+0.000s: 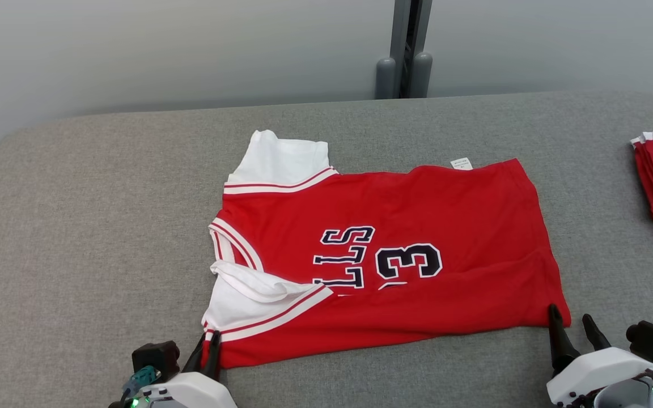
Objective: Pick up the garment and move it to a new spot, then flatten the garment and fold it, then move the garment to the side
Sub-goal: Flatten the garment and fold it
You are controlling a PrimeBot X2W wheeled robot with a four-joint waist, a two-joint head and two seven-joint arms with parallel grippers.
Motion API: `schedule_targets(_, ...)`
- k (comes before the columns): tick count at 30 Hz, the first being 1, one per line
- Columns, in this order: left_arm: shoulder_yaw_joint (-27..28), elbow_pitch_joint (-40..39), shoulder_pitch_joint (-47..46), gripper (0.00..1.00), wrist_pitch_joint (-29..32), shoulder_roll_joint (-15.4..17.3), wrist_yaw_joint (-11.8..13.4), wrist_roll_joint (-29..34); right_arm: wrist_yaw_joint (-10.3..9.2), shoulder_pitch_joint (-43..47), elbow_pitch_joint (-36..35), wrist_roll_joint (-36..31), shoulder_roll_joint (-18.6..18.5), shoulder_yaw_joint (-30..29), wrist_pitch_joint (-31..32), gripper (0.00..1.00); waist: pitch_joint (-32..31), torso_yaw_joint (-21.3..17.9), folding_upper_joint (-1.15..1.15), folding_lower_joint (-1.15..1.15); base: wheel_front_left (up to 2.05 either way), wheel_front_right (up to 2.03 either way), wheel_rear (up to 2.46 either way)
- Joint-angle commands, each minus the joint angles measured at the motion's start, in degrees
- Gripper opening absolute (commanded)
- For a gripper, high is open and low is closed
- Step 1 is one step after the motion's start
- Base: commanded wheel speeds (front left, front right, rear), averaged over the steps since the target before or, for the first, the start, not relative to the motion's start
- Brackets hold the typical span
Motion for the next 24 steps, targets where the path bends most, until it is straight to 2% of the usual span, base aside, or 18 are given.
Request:
schedule_targets(1, 0.1, -0.2, -0.2, 0.00, -0.3, 0.6, 0.1, 0.5, -0.03, -0.9, 0.9, 0.9, -0.2, -0.1, -0.1, 1.00, 0.1, 0.2, 0.00, 0.00, 0.00, 0.00, 0.00)
schedule_targets(8, 0.1, -1.5, -0.4, 0.00, -0.3, 0.6, 0.1, 1.1, -0.03, -4.3, 7.2, 6.0, -0.1, 0.8, -0.3, 1.00, 0.9, 0.8, 0.00, 0.00, 0.00, 0.00, 0.00)
schedule_targets(9, 0.0, -1.6, -0.5, 0.00, -0.3, 0.6, 0.0, 1.2, -0.03, -4.6, 7.7, 6.6, -0.2, 1.4, -0.2, 0.45, 1.0, 0.9, 0.00, 0.00, 0.00, 0.00, 0.00)
schedule_targets(10, 0.0, -1.7, -0.6, 0.00, -0.3, 0.7, 0.0, 1.2, -0.02, -4.7, 8.0, 7.4, -0.3, 2.0, -0.3, 0.18, 1.1, 0.9, 0.00, 0.00, 0.00, 0.00, 0.00)
schedule_targets(11, 0.1, -1.8, -0.7, 0.00, -0.4, 0.8, 0.0, 1.3, -0.02, -5.2, 8.3, 8.7, -0.5, 3.2, -0.7, 0.00, 1.1, 1.0, 0.00, 0.00, 0.00, 0.00, 0.00)
schedule_targets(24, -1.0, -2.9, 0.1, 0.00, 0.0, 3.9, -0.4, 3.4, -0.03, -3.9, 6.9, 14.6, -5.1, 8.1, -1.7, 0.00, -0.9, -0.2, 0.00, 0.00, 0.00, 0.00, 0.00)
